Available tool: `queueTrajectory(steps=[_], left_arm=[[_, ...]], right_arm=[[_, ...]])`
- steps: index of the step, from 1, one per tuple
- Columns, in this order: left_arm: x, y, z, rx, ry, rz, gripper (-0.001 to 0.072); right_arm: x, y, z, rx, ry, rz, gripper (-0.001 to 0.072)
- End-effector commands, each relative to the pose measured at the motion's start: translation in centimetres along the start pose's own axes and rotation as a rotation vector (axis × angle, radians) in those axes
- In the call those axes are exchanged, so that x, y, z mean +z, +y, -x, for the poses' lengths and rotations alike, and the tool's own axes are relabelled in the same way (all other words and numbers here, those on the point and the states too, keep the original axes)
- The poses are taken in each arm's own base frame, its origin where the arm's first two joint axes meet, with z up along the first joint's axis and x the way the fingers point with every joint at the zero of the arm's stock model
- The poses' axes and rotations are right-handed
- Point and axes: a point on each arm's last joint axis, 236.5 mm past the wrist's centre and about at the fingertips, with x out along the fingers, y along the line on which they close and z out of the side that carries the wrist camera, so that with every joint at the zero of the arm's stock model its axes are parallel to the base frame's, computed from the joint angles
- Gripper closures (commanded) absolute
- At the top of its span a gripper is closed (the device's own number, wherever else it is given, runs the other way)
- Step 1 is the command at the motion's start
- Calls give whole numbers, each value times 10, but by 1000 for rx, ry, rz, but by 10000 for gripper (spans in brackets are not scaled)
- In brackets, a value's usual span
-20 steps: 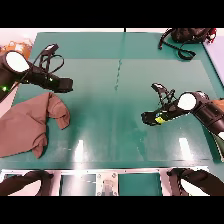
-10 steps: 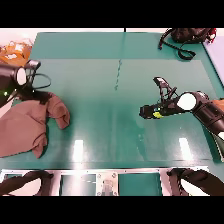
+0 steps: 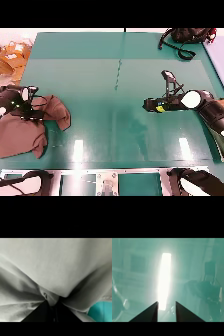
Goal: Fold the shirts.
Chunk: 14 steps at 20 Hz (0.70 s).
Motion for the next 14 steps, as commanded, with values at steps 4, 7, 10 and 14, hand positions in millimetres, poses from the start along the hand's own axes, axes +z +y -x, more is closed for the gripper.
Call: queueTrajectory(steps=[4, 7, 10, 14], left_arm=[[44, -6, 67, -47, -94, -67, 685], [91, -72, 163, -159, -307, -195, 685], [106, -167, 270, -317, -550, -362, 685], [77, -265, 346, -480, -717, -548, 685]], right_arm=[[27, -40, 15, -40, -61, -119, 547], [42, -50, 29, -50, -92, -149, 581], [49, -57, 42, -59, -91, -172, 581], [46, -61, 48, -60, -66, -196, 581]])
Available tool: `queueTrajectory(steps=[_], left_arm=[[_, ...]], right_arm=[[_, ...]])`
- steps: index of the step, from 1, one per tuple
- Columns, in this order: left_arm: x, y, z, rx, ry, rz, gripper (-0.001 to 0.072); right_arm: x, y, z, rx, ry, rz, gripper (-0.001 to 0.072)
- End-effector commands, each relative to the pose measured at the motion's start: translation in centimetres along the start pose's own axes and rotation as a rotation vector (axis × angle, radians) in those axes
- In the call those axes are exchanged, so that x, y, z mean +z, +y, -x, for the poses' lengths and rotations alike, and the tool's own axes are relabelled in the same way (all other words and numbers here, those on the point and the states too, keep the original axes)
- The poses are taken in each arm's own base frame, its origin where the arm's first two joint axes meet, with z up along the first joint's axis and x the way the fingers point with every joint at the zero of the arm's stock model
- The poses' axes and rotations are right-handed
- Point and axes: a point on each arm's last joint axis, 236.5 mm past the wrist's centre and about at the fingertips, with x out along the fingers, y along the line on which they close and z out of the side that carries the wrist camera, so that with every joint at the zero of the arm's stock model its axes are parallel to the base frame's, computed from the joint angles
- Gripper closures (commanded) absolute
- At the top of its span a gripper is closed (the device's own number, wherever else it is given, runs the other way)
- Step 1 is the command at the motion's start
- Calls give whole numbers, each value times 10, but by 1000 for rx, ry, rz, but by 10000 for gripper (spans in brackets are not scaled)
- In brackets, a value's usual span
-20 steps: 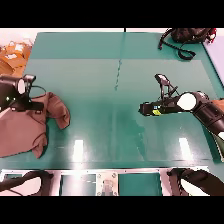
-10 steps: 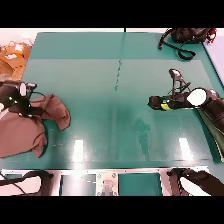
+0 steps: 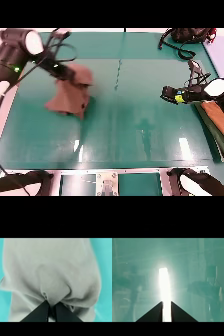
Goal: Fold the shirts.
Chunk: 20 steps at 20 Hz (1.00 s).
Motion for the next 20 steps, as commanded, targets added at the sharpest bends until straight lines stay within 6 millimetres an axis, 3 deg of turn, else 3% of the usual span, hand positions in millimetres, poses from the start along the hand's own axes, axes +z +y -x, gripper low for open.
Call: queueTrajectory(steps=[1, 3, 5, 6, 7, 9, 10, 13, 15, 18, 20], left_arm=[[37, -108, 25, -222, -126, -115, 685], [32, -146, 8, -337, -84, -118, 684], [25, -166, -17, -410, -23, -104, 678], [22, -167, -32, -410, 4, -99, 364], [18, -166, -43, -407, 32, -78, -13], [16, -150, -51, -383, 55, -49, -12], [16, -134, -50, -366, 58, -27, -12], [-1, -61, -53, -310, 128, 105, -12], [-26, -12, -63, -280, 194, 216, -11], [-69, 36, -96, -260, 248, 394, -11], [-82, 45, -125, -286, 201, 494, -11]], right_arm=[[-2, -3, 5, -1, 26, -18, 581], [-6, -1, 5, 9, 42, -26, 581], [-10, -1, 5, 8, 59, -27, 569], [-13, -1, 6, 7, 70, -27, 479], [-15, -1, 6, 6, 79, -27, 394], [-20, -2, 6, 2, 101, -27, 303], [-22, -2, 6, 1, 110, -27, 300], [-36, -9, -2, -10, 148, -41, 300], [-64, -22, -17, -32, 214, -70, 300], [-106, -23, -47, 27, 273, -169, 300], [-123, -9, -64, 124, 291, -214, 300]])
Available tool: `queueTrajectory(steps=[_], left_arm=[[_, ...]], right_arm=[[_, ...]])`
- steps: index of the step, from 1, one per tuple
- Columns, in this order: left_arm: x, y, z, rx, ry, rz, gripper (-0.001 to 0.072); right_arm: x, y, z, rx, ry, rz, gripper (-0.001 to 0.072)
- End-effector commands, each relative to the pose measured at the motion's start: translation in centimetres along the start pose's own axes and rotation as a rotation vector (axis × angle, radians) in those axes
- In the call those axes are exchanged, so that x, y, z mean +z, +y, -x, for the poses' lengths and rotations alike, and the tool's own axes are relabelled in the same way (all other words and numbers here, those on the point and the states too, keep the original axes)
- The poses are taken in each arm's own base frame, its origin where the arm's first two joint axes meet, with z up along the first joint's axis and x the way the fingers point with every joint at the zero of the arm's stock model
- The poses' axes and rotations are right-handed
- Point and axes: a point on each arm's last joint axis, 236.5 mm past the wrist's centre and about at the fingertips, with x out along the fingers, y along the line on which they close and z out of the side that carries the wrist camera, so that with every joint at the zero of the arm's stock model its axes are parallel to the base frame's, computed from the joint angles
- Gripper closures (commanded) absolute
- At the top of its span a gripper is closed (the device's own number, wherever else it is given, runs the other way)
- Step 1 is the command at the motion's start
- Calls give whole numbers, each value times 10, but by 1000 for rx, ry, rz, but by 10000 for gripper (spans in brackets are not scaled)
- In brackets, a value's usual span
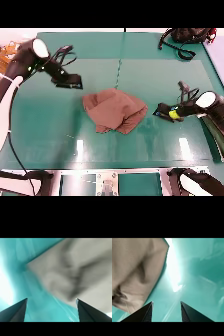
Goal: Fold the shirts.
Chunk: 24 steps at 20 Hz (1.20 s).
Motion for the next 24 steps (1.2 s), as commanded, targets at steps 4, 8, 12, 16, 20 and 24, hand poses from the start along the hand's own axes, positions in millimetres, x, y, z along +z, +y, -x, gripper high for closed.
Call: queueTrajectory(steps=[4, 8, 12, 16, 20, 24], left_arm=[[2, 21, -77, -222, -102, 187, -10], [11, 4, -111, -275, -114, 195, 0], [21, -2, -113, -310, -156, 180, 381], [23, -11, -95, -344, -138, 119, 684], [41, -12, -6, -345, -203, 39, 685], [57, -38, 139, -265, -496, -63, 685]], right_arm=[[-24, 32, -59, 218, 63, -83, 300], [-38, 58, -89, 257, 127, -72, 305], [-21, 72, -91, 268, 101, -28, 434], [4, 87, -70, 312, 68, 58, 693], [34, 92, -6, 359, 34, 131, 695], [75, 109, 113, 383, -175, 278, 695]])
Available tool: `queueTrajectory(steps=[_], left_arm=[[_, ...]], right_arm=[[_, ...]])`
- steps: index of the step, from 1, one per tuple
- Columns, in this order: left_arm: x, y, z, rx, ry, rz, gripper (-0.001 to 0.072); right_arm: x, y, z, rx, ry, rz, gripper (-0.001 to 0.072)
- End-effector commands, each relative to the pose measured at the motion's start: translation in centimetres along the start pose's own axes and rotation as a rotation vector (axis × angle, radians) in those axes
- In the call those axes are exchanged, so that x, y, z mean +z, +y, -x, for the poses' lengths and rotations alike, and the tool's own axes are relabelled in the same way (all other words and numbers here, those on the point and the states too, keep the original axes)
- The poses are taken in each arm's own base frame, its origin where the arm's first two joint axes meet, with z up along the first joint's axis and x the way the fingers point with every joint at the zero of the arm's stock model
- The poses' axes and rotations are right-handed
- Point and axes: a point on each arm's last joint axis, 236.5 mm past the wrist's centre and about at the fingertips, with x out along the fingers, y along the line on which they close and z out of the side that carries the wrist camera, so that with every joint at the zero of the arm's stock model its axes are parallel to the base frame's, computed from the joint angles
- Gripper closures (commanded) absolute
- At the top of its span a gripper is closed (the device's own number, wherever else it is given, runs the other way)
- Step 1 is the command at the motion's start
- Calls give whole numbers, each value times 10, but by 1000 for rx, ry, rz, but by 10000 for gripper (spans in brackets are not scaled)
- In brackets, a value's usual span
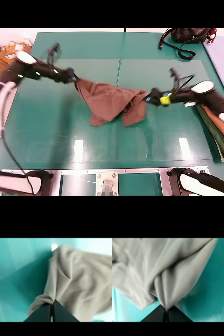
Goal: Fold the shirts.
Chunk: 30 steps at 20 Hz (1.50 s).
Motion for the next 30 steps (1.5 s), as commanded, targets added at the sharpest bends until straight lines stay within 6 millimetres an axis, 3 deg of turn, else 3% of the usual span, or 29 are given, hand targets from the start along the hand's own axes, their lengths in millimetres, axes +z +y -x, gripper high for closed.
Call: queueTrajectory(steps=[1, 3, 5, 7, 9, 11, 13, 14, 16, 17, 20, 22, 24, 26, 28, 30], left_arm=[[38, -66, 102, 38, -213, -138, 685], [46, -124, 165, 40, -349, -240, 685], [41, -178, 222, 28, -471, -328, 684], [29, -231, 280, 29, -607, -439, 684], [19, -267, 326, 54, -724, -542, 684], [20, -280, 361, 148, -813, -625, 684], [27, -266, 380, 279, -854, -642, 684], [32, -252, 379, 330, -841, -628, 683], [42, -225, 356, 352, -770, -586, 683], [48, -205, 332, 342, -707, -549, 683], [49, -131, 233, 272, -455, -391, 683], [33, -84, 153, 171, -275, -293, 683], [10, -49, 81, 45, -147, -194, 682], [-18, -17, 24, -39, -38, -79, 683], [-42, 16, -13, -48, 57, 17, 683], [-55, 33, -33, -53, 108, 68, 682]], right_arm=[[29, 42, 87, -9, -107, 158, 695], [42, 70, 131, -16, -206, 243, 695], [50, 101, 173, -21, -325, 310, 695], [48, 133, 212, -20, -434, 368, 695], [42, 164, 245, -12, -532, 422, 695], [37, 193, 276, 3, -633, 459, 695], [31, 207, 292, 4, -689, 494, 694], [31, 204, 291, -9, -686, 494, 694], [38, 180, 280, -65, -656, 462, 694], [41, 163, 266, -81, -620, 428, 694], [51, 95, 202, -106, -484, 301, 694], [52, 40, 142, -123, -394, 212, 694], [42, -11, 73, -141, -279, 118, 694], [30, -49, 13, -168, -164, 42, 694], [29, -74, -29, -189, -101, -9, 694], [35, -87, -53, -179, -78, -65, 693]])
